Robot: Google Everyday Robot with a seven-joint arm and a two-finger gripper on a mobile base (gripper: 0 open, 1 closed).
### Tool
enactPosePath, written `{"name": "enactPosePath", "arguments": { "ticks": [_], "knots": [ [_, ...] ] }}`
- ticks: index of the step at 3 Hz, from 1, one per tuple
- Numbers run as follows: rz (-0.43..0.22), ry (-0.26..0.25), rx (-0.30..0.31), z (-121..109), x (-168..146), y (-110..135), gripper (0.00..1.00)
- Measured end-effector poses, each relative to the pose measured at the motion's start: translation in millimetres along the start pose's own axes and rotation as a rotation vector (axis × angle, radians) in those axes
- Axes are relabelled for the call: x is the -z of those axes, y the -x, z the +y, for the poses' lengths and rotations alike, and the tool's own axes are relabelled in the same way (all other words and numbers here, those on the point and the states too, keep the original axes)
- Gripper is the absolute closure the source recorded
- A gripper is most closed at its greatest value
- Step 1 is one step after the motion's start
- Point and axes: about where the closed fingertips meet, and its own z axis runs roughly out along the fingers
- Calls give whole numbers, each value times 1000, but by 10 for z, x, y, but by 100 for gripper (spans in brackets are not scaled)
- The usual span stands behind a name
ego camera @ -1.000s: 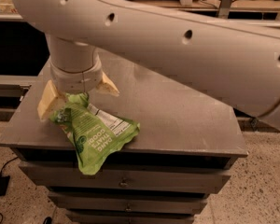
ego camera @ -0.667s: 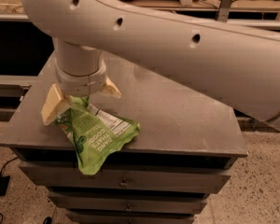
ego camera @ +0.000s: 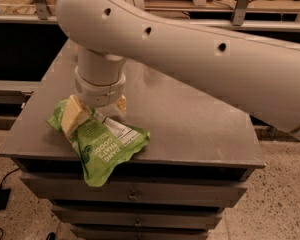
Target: Pick green rice chip bag
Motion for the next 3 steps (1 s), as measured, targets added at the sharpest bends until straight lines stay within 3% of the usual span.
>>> {"name": "enactPosePath", "arguments": {
  "ticks": [1,2,3],
  "knots": [
    [-27,28,14,10,-101,27,49],
    [-35,32,11,28,-92,29,80],
    [-35,32,11,25,-74,26,100]
  ]
}}
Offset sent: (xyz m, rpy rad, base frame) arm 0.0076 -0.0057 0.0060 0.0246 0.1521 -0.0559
